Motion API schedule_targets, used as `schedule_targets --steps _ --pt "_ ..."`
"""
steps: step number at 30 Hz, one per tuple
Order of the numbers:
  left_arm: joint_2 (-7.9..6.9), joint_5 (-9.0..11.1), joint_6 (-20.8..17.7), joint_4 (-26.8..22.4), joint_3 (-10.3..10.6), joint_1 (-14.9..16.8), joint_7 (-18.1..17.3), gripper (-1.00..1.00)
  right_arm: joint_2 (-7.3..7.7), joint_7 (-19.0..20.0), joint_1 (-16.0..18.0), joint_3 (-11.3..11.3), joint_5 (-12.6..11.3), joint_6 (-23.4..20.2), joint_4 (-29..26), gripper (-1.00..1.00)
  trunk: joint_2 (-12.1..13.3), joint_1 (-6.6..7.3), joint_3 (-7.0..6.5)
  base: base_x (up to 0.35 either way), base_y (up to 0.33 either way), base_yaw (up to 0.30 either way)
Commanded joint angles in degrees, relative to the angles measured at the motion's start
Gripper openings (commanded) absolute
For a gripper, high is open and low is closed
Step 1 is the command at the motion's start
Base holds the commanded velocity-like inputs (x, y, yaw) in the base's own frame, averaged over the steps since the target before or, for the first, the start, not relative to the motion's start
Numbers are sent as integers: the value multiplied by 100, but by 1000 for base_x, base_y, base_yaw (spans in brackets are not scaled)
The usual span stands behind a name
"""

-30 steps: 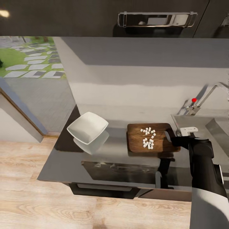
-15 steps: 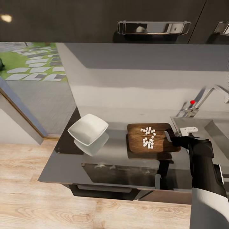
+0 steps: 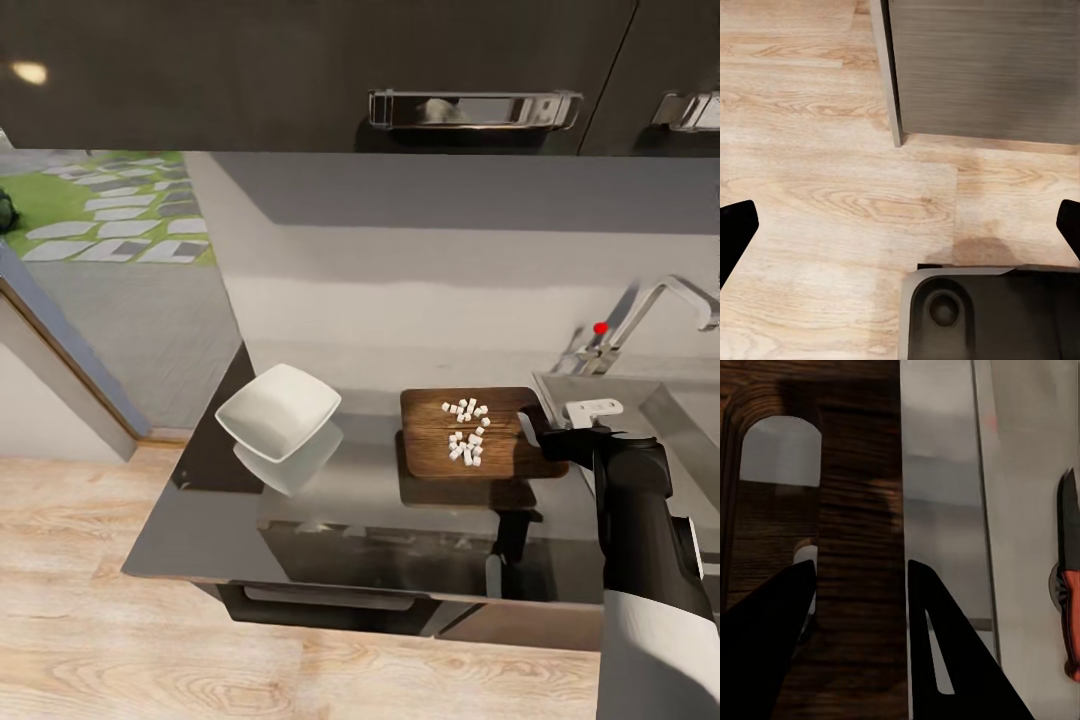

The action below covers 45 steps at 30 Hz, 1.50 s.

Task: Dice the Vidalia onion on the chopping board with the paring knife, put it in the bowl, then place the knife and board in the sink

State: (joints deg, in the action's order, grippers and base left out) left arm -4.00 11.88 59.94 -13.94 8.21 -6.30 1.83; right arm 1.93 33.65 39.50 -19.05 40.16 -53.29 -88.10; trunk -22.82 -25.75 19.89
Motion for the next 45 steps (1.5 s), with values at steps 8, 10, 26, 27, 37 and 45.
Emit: schedule_targets --steps 8,10,26,27,37,45 --pt "-5 43 6 -12 49 -2 19 100 0 63 5 -3 54 -15 -6 -100 -9 -4 -64 0 0 0" --pt "-5 43 6 -12 49 -2 19 100 0 64 5 -3 54 -15 -6 -100 -9 -4 -83 0 0 0" --pt "-5 43 6 -12 49 -3 19 100 0 63 5 -3 54 -15 -11 -100 -9 -4 -228 0 0 0" --pt "-5 43 6 -12 49 -3 19 100 0 66 5 -3 54 -15 -10 -100 -9 -4 -237 0 0 0" --pt "-5 43 6 -12 49 -1 19 100 0 64 5 -3 54 -15 -10 -100 -9 -4 -328 0 0 0" --pt "-5 43 6 -12 49 -2 19 100 0 63 5 -3 54 -15 -9 -100 -9 -4 -400 0 0 0"
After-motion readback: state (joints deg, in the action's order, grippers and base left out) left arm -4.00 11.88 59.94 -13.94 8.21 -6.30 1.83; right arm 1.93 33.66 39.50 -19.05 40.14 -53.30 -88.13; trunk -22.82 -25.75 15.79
